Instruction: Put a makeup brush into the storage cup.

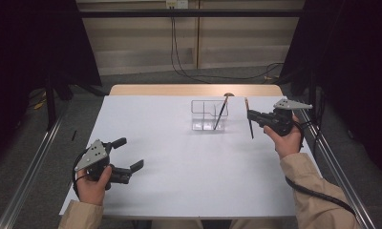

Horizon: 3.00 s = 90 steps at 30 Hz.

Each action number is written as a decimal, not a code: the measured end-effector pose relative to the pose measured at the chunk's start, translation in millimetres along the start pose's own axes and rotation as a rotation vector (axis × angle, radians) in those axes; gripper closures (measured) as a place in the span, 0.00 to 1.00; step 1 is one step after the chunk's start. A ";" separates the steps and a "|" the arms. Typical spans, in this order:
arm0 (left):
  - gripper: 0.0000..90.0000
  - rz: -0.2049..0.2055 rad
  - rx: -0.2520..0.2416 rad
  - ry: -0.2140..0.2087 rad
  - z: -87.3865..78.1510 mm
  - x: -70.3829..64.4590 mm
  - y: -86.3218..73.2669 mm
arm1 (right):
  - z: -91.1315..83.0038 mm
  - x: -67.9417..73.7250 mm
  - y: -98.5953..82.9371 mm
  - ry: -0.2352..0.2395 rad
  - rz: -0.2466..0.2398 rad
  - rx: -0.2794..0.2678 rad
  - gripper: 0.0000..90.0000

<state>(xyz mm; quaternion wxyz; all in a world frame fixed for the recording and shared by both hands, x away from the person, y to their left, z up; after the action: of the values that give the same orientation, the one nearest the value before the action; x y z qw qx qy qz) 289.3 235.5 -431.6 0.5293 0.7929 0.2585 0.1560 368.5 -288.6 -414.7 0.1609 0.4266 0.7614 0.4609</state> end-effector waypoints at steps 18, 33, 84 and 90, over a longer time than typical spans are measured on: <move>0.00 -0.003 -0.004 0.000 -1.0 0.1 0.1 | -2.2 11.3 5.7 -0.032 -0.008 -0.172 0.93; 0.00 -0.006 -0.008 -0.002 -0.9 0.4 -0.1 | -1.2 15.2 11.8 -0.040 -0.030 -0.188 0.93; 0.00 -0.013 -0.017 -0.008 -1.7 1.2 -1.3 | 23.4 23.2 59.4 -0.013 -0.046 -0.301 0.93; 0.00 -0.010 -0.017 -0.005 -2.3 1.5 -1.4 | 28.7 24.4 63.7 -0.012 -0.054 -0.304 0.93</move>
<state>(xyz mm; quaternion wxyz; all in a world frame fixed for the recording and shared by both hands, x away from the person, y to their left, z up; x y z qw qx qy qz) 289.0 238.5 -432.0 0.5372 0.7875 0.2601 0.1534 404.5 -239.5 -372.6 0.2404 0.3794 0.6930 0.5639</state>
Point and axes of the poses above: each handheld gripper's, and its own axes: z roughly forward along the jaws, y roughly out of its top, x roughly to its left, the point moved 1 cm from there along z, roughly forward along the jaws, and after that the axes turned 11 degrees about x, right-handed, at the moved point
